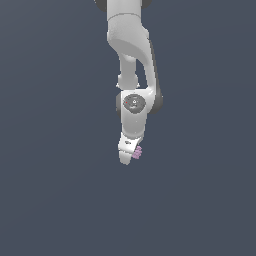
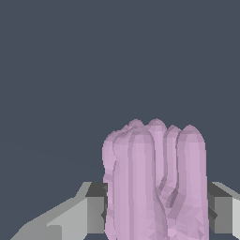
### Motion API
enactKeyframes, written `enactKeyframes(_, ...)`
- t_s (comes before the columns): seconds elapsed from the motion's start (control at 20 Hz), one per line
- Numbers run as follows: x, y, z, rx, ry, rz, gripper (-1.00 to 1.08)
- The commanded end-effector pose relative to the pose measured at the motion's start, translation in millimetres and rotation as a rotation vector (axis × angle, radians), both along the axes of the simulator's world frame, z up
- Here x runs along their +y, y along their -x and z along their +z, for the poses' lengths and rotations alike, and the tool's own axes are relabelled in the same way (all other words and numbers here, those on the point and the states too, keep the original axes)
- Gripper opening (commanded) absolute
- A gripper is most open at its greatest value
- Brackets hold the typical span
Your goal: Pick up the object and move it to a goal position.
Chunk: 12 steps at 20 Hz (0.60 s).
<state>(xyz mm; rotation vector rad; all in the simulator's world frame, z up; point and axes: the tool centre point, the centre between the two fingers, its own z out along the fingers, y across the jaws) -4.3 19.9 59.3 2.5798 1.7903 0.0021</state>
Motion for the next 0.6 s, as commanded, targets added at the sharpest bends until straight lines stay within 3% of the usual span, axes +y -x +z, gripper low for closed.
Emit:
enactKeyframes(0.0, 0.3, -0.3, 1.0, 0.0, 0.0, 0.0, -1.0)
enactKeyframes(0.55, 11.2, -14.1, 48.8, 0.0, 0.0, 0.001, -1.0)
